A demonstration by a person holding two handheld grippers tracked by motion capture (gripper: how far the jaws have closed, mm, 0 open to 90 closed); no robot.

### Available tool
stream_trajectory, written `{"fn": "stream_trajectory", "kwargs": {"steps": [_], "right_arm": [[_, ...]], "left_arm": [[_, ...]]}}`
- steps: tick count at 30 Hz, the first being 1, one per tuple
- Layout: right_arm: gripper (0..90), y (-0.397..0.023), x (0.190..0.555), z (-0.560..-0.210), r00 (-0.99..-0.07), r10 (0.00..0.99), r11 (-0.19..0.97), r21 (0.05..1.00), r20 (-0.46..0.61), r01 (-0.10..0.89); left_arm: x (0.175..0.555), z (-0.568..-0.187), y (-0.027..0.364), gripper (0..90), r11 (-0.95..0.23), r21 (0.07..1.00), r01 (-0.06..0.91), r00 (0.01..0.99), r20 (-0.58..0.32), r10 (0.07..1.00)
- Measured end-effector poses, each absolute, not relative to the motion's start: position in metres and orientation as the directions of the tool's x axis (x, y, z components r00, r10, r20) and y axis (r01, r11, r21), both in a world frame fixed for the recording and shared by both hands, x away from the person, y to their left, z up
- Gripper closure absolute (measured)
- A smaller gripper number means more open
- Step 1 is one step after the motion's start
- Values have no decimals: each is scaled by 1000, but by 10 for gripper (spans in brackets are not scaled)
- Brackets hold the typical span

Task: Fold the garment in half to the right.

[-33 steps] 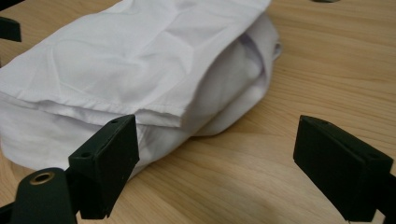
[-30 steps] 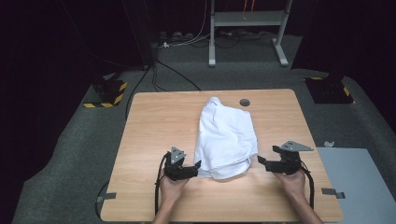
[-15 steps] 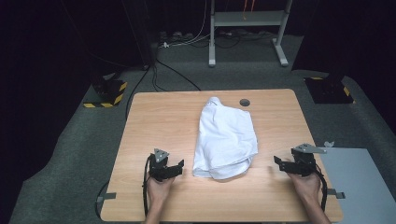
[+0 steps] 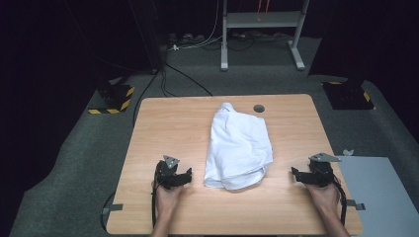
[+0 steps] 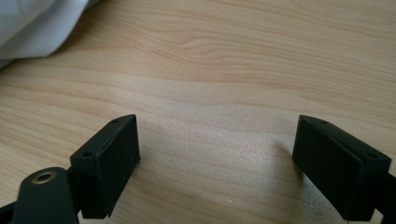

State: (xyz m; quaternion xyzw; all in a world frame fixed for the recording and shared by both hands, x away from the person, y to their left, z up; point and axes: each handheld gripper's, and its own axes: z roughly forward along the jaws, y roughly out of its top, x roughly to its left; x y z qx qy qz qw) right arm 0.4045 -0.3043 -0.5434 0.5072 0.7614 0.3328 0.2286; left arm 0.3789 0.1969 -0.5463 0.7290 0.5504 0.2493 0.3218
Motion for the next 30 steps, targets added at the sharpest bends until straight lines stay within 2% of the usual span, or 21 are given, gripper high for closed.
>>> {"fn": "stream_trajectory", "kwargs": {"steps": [8, 30], "right_arm": [[101, -305, 406, -544, -383, 924, 264, 734, -5, 626], [89, -304, 406, -545, -382, 924, 266, 733, -10, 626]], "left_arm": [[384, -547, 199, 75, -185, 732, 656, 268, 4, 964], [384, -547, 198, 58, -186, 728, 659, 270, 1, 963]]}}
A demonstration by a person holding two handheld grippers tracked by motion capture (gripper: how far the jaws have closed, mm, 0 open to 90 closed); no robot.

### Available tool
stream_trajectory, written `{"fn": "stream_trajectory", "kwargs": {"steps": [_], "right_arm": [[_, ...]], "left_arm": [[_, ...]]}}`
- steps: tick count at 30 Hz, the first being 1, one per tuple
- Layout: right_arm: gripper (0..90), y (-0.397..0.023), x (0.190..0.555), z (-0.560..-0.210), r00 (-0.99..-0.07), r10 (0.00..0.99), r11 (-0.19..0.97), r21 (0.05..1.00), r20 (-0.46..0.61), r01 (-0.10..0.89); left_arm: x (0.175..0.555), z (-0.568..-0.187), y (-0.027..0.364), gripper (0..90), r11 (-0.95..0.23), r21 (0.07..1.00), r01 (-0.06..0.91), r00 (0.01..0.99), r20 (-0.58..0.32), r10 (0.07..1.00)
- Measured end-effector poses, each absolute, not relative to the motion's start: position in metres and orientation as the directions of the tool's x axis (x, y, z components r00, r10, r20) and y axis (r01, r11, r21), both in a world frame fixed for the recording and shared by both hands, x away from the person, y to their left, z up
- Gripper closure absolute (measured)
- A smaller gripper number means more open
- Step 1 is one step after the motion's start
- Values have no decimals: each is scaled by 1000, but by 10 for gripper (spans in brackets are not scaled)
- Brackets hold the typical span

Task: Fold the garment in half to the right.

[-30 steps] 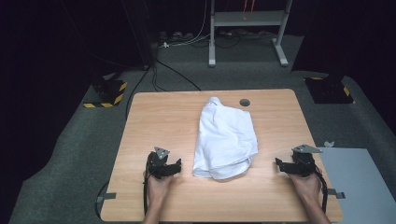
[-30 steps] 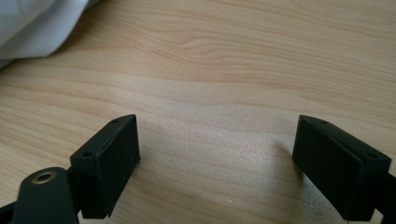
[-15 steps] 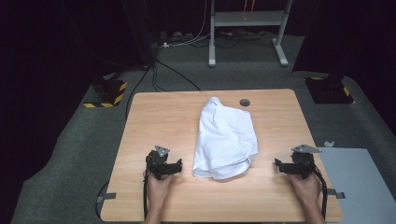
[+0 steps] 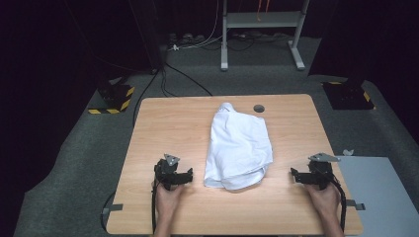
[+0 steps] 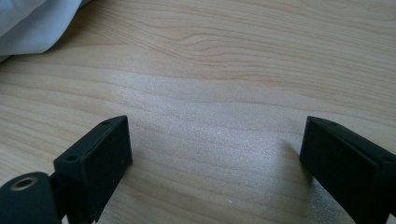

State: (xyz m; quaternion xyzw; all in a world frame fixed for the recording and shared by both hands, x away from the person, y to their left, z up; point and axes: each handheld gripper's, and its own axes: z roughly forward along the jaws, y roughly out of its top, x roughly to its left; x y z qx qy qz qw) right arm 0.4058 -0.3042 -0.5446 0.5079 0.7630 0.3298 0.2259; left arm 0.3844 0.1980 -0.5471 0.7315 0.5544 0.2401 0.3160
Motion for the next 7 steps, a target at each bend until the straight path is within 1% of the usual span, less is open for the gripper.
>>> {"fn": "stream_trajectory", "kwargs": {"steps": [7], "right_arm": [[89, -304, 406, -545, -382, 924, 266, 733, -10, 626]], "left_arm": [[384, -547, 197, 55, -187, 728, 660, 270, 2, 963]]}}
